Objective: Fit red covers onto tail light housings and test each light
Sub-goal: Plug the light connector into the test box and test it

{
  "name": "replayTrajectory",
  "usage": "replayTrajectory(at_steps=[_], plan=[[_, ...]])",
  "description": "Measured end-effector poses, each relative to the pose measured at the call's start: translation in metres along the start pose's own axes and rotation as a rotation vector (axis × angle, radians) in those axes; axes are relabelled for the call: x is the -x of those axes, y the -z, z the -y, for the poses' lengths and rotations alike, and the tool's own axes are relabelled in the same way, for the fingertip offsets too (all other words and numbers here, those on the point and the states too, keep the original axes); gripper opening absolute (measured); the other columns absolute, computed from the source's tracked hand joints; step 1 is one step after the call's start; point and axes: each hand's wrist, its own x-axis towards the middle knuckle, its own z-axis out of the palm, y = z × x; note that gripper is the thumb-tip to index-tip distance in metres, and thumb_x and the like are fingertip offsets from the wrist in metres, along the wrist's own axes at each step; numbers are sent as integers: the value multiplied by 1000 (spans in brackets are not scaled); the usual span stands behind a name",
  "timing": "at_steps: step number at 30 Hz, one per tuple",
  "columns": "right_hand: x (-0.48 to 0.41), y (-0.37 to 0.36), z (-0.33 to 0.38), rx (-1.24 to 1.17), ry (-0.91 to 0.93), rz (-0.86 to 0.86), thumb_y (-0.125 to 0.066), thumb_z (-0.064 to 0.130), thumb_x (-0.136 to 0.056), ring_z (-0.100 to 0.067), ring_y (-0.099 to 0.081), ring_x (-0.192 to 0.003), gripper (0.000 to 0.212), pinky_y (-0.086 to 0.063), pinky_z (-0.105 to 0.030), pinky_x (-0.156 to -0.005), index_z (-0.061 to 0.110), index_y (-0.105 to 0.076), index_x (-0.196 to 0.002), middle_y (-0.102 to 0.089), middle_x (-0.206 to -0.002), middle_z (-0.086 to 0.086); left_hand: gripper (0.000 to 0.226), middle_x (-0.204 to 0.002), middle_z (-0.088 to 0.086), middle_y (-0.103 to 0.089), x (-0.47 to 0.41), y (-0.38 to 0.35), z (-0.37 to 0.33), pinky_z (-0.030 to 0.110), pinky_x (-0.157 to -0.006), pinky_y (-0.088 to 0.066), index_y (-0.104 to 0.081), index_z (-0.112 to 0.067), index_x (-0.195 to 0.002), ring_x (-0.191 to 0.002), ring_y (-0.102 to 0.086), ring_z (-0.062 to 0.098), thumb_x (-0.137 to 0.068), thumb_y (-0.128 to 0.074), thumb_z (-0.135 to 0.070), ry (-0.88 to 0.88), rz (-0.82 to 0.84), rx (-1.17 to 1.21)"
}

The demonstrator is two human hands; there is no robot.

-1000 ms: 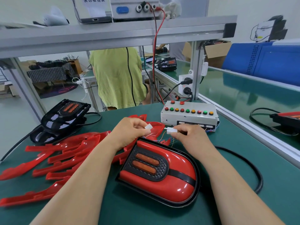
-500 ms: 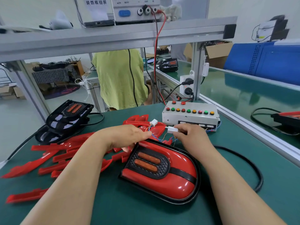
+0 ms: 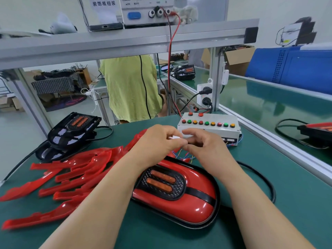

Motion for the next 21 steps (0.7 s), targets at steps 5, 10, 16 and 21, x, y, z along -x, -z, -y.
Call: replayTrajectory(at_steps=[5, 10, 16, 21], plan=[[1, 3, 0, 284, -12, -165, -74, 19, -86, -8, -65, -91, 29, -50, -27, -90, 23, -72, -114, -71, -94, 11, 4, -62, -12, -67, -2, 33, 9, 23, -62, -46, -74, -34, -77, -55, -54, 1, -81, -74, -31, 124, -295, 358], [0, 5, 1, 464, -27, -208, -67, 16, -90, -22, -65, -106, 28, -50, -41, -96, 22, -71, -117, -74, -111, 1, 9, -51, -14, -58, 1, 84, 42, 24, -58, -42, -66, -24, -74, -47, -48, 2, -79, -64, -17, 299, -848, 498], [0, 10, 1, 295, -35, -204, -68, 13, -88, -10, -65, -90, 24, -49, -29, -88, 21, -73, -110, -71, -93, 10, 47, -78, -2, -63, 12, 124, 80, 30, -69, -47, -67, -21, -109, -67, -57, 10, -65, -58, -34, 310, -1192, 481], [3, 13, 1, 136, -257, 93, -66, 46, -88, -3, -66, -63, 19, -59, -35, -76, 28, -69, -92, -73, -82, 4, 50, -101, -3, -56, 4, 137, 109, 20, -85, -53, -40, -4, -144, -82, -65, -1, -95, -43, -13, 274, -1190, 733]])
